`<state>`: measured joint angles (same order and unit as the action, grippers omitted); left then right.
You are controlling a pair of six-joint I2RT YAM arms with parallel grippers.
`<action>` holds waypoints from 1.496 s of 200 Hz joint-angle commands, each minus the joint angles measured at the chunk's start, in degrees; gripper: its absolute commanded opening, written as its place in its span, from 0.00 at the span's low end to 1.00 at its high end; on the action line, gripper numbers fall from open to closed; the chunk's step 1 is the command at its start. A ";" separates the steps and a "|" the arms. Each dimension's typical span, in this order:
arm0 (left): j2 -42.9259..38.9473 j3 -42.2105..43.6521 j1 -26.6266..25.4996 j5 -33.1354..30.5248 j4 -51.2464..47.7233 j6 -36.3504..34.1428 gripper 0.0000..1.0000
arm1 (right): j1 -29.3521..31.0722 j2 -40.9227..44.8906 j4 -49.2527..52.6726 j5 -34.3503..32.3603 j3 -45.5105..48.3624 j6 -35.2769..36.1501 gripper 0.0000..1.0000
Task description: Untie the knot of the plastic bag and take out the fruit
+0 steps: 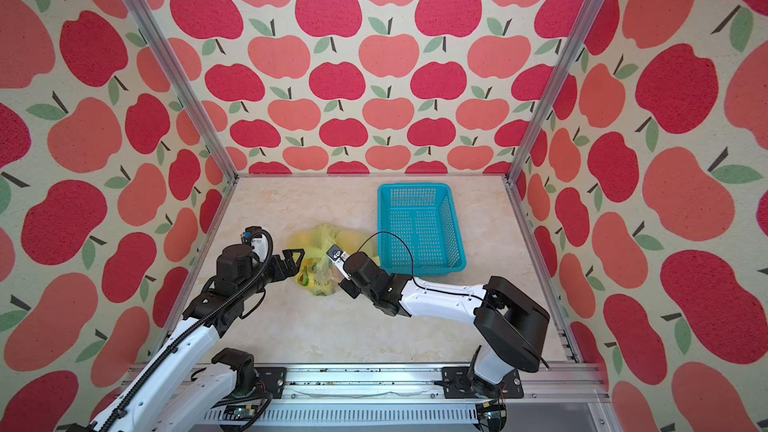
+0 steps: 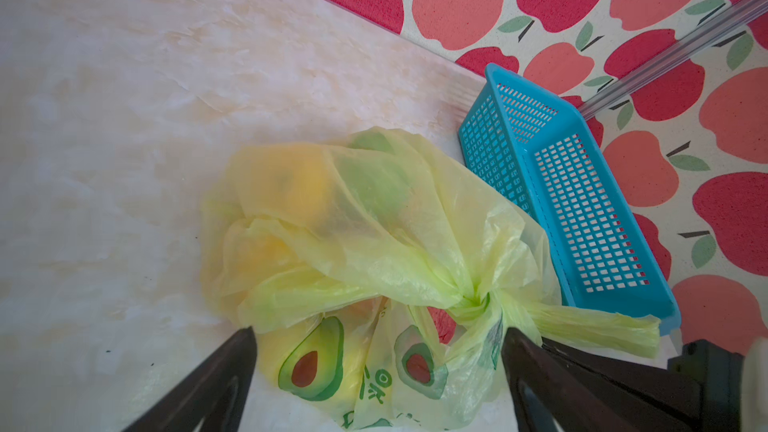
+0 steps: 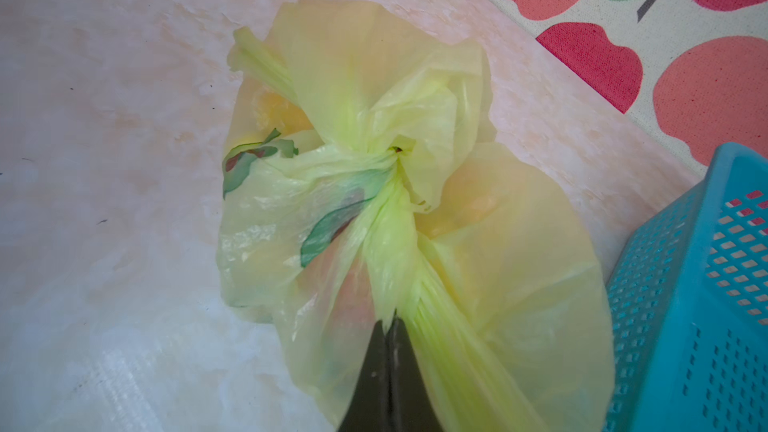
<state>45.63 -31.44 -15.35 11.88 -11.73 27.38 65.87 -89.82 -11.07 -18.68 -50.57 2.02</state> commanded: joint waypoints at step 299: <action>19.14 -7.48 0.29 -0.92 6.31 1.47 0.00 | 5.94 1.39 -15.22 2.31 8.20 4.87 0.00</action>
<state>66.81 -37.34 -15.51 13.50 -3.18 29.28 71.61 -89.08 -24.88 -14.46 -42.57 7.05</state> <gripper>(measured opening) 0.052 0.044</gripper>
